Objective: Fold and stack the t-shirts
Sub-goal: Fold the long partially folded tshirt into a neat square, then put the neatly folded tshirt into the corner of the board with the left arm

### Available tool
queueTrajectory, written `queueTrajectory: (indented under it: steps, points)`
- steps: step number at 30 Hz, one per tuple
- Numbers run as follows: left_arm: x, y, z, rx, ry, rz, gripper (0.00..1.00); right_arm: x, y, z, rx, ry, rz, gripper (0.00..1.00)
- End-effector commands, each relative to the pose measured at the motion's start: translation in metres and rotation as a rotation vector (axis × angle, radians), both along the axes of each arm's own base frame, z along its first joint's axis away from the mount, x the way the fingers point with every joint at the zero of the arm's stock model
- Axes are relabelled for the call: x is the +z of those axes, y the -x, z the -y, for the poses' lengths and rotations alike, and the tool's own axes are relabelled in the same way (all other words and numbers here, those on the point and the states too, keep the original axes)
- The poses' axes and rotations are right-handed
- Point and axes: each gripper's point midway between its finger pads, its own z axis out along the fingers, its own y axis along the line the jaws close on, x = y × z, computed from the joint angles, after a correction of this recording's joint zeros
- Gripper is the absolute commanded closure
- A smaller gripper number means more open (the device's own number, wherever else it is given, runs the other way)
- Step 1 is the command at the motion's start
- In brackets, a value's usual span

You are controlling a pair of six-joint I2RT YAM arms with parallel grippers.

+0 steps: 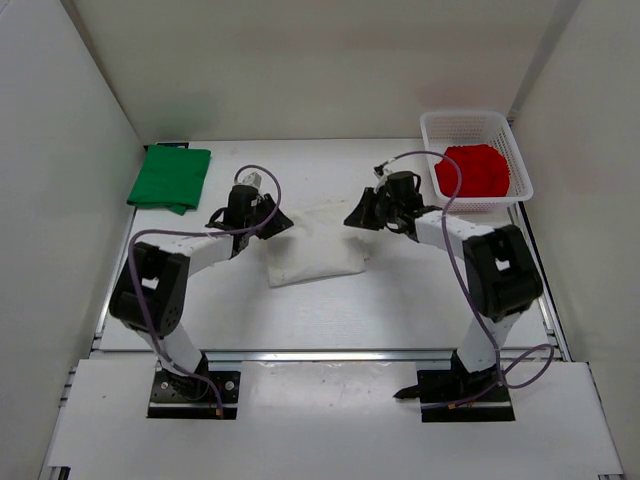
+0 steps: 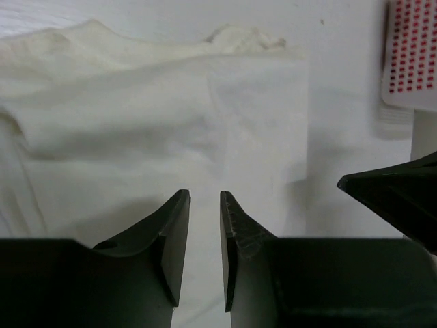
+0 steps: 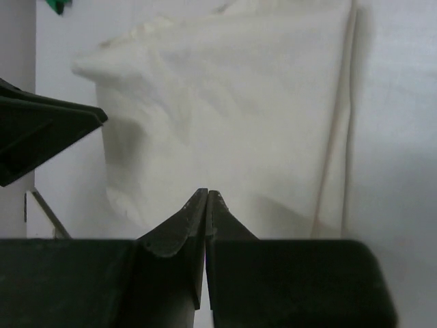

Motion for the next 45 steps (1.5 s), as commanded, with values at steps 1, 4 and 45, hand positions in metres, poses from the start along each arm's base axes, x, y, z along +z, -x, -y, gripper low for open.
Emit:
queueTrajectory:
  steps: [1, 4, 45]
  points:
    - [-0.023, -0.022, -0.025, 0.063, -0.01, -0.07, 0.65, -0.005, -0.037, -0.015, 0.025, 0.02, 0.055, 0.99]
    - [-0.034, -0.041, -0.042, 0.11, 0.018, -0.095, 0.64, -0.017, -0.069, -0.021, 0.035, 0.026, 0.025, 1.0]
    - [-0.086, 0.019, -0.078, 0.122, -0.059, -0.214, 0.31, 0.057, 0.076, -0.002, 0.036, -0.199, 0.164, 0.42]
